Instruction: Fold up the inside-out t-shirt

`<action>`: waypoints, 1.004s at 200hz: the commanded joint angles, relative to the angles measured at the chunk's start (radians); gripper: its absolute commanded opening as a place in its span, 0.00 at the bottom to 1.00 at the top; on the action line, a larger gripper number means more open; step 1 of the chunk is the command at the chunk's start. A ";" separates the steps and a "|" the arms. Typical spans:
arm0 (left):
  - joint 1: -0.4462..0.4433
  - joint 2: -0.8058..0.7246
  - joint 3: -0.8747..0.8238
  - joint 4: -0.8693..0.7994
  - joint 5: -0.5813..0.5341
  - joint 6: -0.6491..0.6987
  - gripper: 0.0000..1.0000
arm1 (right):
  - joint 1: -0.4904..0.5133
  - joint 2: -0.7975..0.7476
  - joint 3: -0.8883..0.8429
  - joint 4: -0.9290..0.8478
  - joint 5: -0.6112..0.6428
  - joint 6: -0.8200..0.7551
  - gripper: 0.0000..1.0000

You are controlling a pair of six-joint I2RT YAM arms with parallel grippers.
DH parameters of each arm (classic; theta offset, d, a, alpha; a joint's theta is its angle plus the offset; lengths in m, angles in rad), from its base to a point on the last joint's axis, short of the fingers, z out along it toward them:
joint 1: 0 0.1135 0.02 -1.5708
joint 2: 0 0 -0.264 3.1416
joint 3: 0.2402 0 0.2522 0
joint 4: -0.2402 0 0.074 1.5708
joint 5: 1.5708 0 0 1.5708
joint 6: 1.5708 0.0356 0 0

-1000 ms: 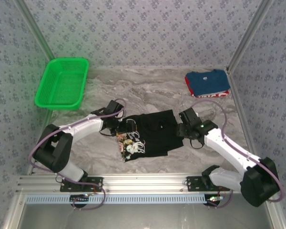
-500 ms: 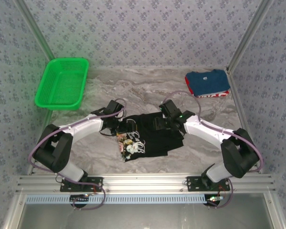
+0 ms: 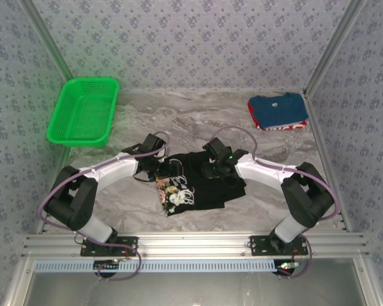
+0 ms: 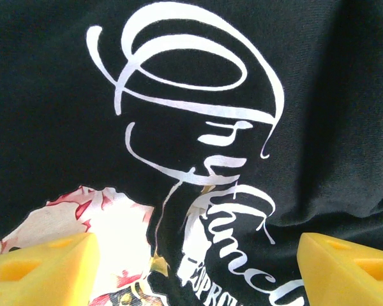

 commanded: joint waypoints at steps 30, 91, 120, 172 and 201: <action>0.004 0.016 0.009 -0.021 0.005 0.061 0.81 | -0.121 0.005 0.124 -0.082 0.135 -0.043 0.14; 0.001 0.047 0.015 -0.010 0.030 0.111 0.81 | -0.233 0.141 0.267 -0.109 0.165 -0.079 0.14; -0.007 0.059 0.013 0.004 0.033 0.111 0.81 | -0.276 0.192 0.311 -0.146 0.174 -0.091 0.24; -0.016 0.070 0.025 0.012 0.042 0.111 0.81 | -0.305 0.080 0.278 -0.295 0.135 -0.156 0.41; -0.020 0.070 0.041 0.008 0.042 0.108 0.81 | -0.322 -0.076 0.093 -0.351 -0.025 -0.140 0.50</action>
